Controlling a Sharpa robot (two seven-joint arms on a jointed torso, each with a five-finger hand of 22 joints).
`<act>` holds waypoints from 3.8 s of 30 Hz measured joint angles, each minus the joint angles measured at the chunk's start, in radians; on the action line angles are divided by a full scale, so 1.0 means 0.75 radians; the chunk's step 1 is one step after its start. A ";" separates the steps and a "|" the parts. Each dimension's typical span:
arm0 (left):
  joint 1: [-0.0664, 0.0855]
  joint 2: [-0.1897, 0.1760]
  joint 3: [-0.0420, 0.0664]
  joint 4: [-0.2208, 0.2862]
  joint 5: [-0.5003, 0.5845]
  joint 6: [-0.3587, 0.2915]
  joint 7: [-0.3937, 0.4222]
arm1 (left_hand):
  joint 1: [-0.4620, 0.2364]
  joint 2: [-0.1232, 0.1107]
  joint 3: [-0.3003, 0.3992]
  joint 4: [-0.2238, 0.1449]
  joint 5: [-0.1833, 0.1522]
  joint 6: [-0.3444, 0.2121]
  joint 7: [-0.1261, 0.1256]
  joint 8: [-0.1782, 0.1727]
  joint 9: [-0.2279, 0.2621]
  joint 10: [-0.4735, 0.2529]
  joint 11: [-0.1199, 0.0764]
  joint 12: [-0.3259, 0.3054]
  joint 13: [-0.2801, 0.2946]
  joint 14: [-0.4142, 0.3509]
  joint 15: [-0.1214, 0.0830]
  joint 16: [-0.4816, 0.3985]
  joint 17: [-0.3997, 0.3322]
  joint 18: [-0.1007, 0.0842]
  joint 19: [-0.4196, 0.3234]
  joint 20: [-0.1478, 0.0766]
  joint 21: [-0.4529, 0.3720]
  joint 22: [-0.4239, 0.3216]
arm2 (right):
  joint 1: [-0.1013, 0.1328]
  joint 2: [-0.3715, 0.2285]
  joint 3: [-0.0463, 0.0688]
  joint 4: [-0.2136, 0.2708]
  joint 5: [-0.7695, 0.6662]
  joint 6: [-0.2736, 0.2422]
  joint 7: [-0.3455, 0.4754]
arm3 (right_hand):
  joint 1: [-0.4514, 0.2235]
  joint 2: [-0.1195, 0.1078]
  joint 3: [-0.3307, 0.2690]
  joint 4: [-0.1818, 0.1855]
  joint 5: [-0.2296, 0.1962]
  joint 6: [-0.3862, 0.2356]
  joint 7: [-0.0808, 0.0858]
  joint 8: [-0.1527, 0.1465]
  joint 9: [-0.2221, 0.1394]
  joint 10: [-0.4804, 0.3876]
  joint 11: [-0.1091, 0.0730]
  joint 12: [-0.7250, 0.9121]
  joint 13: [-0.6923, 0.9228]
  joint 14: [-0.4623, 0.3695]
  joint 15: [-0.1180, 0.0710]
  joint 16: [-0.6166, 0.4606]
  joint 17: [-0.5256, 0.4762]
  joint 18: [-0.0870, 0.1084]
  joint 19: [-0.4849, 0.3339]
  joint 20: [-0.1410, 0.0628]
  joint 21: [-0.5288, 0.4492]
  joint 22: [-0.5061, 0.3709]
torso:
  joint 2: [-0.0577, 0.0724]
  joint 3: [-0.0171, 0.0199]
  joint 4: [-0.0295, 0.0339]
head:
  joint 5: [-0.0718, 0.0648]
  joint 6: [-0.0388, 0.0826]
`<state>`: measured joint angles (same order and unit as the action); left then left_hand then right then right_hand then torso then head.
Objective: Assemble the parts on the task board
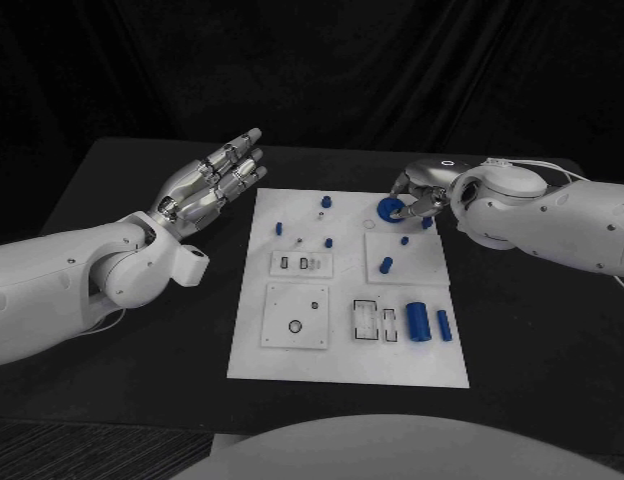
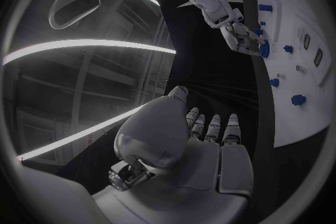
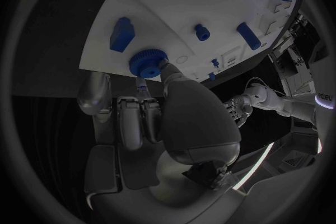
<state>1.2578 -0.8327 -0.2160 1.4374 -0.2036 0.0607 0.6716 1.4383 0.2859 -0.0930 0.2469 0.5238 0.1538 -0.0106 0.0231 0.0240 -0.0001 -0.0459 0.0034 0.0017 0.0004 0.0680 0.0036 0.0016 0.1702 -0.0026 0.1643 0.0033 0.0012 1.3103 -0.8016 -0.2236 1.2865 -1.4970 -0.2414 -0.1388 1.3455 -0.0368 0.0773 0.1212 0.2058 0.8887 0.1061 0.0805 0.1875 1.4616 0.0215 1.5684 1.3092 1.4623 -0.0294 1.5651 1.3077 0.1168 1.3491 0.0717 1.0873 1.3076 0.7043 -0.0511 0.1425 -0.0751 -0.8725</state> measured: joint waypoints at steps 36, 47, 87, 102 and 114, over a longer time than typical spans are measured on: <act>-0.001 0.004 0.000 -0.006 0.000 0.013 -0.012 | 0.000 0.000 0.015 0.000 0.000 0.000 0.000 0.000 0.000 0.000 0.000 0.000 -0.001 0.000 0.019 0.000 -0.001 0.000 0.005 0.015 0.000 0.000 | 0.042 -0.006 -0.002 0.149 0.003 -0.111 0.076 | 0.012 -0.032 0.129 -0.058 0.343 0.121 0.054 0.028 0.038 0.009 0.000 0.000 0.000 0.005 -0.005 0.000 0.000 -0.021 0.022 0.006 0.033 0.000 | -0.001 -0.0029 0.0013 | 0.011 0.000; -0.001 0.012 0.000 -0.013 0.000 0.018 -0.018 | 0.000 0.000 0.016 -0.002 0.000 0.000 0.000 0.000 0.000 0.000 0.000 0.000 0.000 0.000 0.019 0.000 0.000 0.000 0.005 0.015 0.000 0.001 | 0.046 0.108 -0.002 0.132 0.003 -0.106 0.100 | 0.013 -0.032 0.133 -0.054 0.322 0.121 0.054 0.034 0.038 0.009 0.000 0.000 -0.001 0.005 -0.005 0.000 0.000 -0.021 0.024 0.005 0.033 0.000 | 0.000 -0.0014 0.0003 | 0.006 0.003; -0.002 0.033 0.000 -0.030 0.000 0.035 -0.029 | 0.000 0.000 0.022 -0.007 0.005 0.000 0.000 0.000 0.000 0.000 0.009 0.000 -0.001 0.000 0.029 0.000 -0.001 0.000 0.005 0.024 0.000 0.001 | 0.034 0.318 0.000 -0.047 0.003 0.009 0.136 | -0.006 -0.040 0.148 -0.039 0.311 0.141 0.064 -0.013 0.040 0.007 0.022 0.000 -0.001 0.008 0.009 0.000 0.000 -0.020 0.012 0.017 -0.004 0.000 | 0.001 0.0003 0.0049 | 0.010 0.000; -0.002 0.035 0.000 -0.034 0.000 0.040 -0.035 | 0.000 0.000 0.028 -0.009 0.005 0.000 0.000 0.000 0.000 0.000 0.009 0.000 -0.001 0.000 0.029 0.000 0.000 0.000 0.005 0.024 0.000 0.000 | 0.031 0.315 -0.002 -0.047 0.003 0.024 0.115 | -0.012 -0.046 0.188 -0.040 0.304 -0.351 0.004 -0.030 -0.056 0.007 0.006 0.000 -0.001 0.005 0.005 0.000 0.000 -0.020 -0.039 0.019 -0.154 0.000 | 0.002 0.0008 0.0046 | 0.008 0.000; -0.003 0.034 0.000 -0.034 0.000 0.041 -0.038 | 0.000 0.000 0.031 -0.009 0.005 0.000 0.000 0.000 0.000 0.000 0.009 0.000 0.000 0.000 0.029 0.000 0.000 0.000 0.005 0.024 0.000 0.000 | 0.031 0.304 -0.002 -0.044 0.003 0.015 0.111 | -0.012 -0.045 0.188 -0.040 0.304 -0.327 -0.005 -0.029 -0.066 0.007 -0.003 0.000 -0.001 0.006 -0.004 0.000 0.000 -0.020 -0.043 0.013 -0.177 0.000 | 0.001 0.0005 0.0049 | 0.011 0.000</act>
<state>1.2557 -0.8070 -0.2160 1.4117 -0.2038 0.0915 0.6434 1.4382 0.2859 -0.0696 0.2399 0.5277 0.1538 -0.0106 0.0231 0.0239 -0.0002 -0.0391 0.0034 0.0015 0.0004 0.0896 0.0036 0.0017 0.1703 0.0012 0.1823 0.0033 0.0009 1.3333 -0.5735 -0.2251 1.2532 -1.4950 -0.2303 -0.0557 1.3365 -0.0709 0.2181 0.0911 0.4336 0.6431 0.1022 0.0591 0.1380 1.4668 0.0195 1.5683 1.3087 1.4670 -0.0323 1.5651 1.3074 0.1017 1.3165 0.0816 0.9545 1.3076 0.7053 -0.0507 0.1461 -0.0669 -0.8725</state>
